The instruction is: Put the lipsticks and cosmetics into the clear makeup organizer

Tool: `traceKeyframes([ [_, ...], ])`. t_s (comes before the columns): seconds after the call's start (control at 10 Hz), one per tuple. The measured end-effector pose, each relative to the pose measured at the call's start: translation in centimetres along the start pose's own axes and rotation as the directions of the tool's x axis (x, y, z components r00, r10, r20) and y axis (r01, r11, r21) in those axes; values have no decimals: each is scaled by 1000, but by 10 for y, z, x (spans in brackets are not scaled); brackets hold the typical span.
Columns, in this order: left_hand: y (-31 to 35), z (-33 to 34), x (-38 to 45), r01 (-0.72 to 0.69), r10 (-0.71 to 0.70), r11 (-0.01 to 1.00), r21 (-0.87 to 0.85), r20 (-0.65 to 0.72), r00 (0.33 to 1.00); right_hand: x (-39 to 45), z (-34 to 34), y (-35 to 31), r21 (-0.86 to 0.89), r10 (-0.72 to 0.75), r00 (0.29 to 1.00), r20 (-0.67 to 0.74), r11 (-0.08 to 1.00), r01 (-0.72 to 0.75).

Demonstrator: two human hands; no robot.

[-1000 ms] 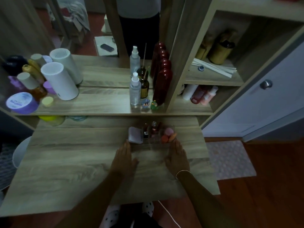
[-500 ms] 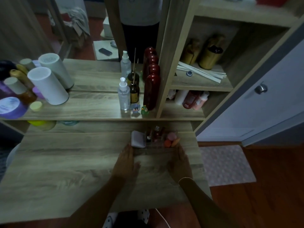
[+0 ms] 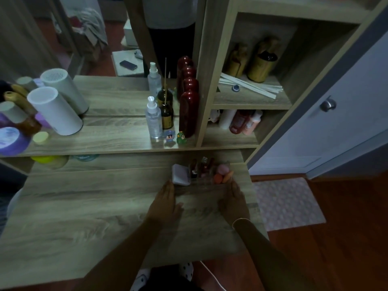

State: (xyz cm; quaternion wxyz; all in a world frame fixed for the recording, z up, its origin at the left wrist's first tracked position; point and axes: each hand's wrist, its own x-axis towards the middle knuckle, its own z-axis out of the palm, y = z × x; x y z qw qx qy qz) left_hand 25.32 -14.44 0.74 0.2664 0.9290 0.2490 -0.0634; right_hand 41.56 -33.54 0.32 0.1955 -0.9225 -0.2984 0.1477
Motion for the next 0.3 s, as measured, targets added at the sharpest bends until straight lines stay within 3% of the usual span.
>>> traceKeyframes([
  [0.1, -1, -8, -1, 5, -4, 1000, -7, 49, 999, 0, -4, -5, 3, 19, 999, 30, 1000, -19],
  [0.3, -10, -19, 2, -34, 36, 999, -31, 55, 998, -21, 6, -2, 2, 52, 997, -59, 999, -52],
])
